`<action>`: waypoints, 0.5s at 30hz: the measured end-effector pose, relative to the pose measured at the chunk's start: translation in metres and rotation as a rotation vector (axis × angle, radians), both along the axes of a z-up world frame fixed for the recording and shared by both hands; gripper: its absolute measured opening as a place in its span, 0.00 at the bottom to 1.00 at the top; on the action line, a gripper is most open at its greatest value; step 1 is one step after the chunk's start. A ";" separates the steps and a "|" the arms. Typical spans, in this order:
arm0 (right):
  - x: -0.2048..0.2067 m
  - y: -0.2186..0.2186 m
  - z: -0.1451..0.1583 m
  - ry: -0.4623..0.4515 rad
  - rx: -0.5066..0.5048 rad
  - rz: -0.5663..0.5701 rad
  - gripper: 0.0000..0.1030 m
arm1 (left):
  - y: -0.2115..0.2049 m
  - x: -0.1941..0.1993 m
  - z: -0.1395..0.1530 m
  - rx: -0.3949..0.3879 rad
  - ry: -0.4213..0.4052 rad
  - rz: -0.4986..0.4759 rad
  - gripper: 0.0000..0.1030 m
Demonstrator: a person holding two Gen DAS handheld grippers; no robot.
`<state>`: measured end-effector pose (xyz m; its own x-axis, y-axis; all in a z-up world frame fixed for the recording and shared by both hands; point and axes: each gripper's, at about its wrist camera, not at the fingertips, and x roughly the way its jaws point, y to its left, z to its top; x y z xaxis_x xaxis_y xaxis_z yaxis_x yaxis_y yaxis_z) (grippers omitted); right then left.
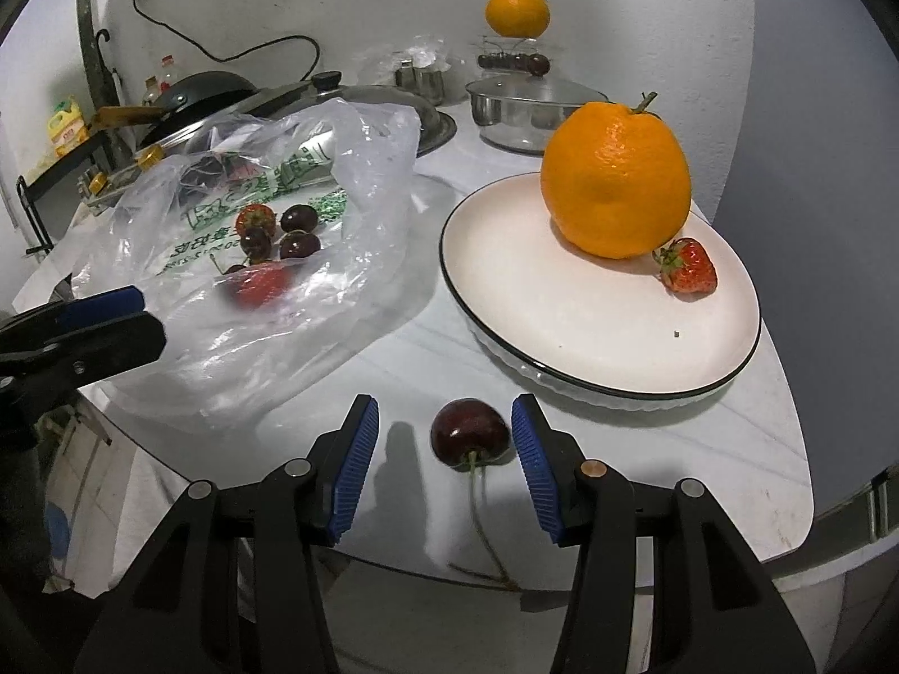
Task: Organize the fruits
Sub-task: 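Move the right gripper to a dark cherry and close on it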
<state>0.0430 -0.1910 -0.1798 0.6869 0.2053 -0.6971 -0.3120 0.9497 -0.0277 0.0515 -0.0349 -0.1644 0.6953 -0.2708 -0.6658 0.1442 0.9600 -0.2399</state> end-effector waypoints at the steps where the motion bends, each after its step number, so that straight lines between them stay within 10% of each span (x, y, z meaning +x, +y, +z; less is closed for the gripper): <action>1: 0.000 -0.001 0.000 -0.003 -0.004 -0.002 0.51 | 0.000 0.000 0.000 0.000 -0.001 0.000 0.70; 15: 0.005 -0.005 -0.011 0.015 -0.008 0.022 0.33 | -0.009 0.004 -0.001 0.016 0.011 -0.011 0.70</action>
<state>0.0477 -0.1964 -0.1905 0.6715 0.2142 -0.7094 -0.3328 0.9425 -0.0305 0.0554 -0.0435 -0.1652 0.6846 -0.2675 -0.6780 0.1523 0.9622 -0.2258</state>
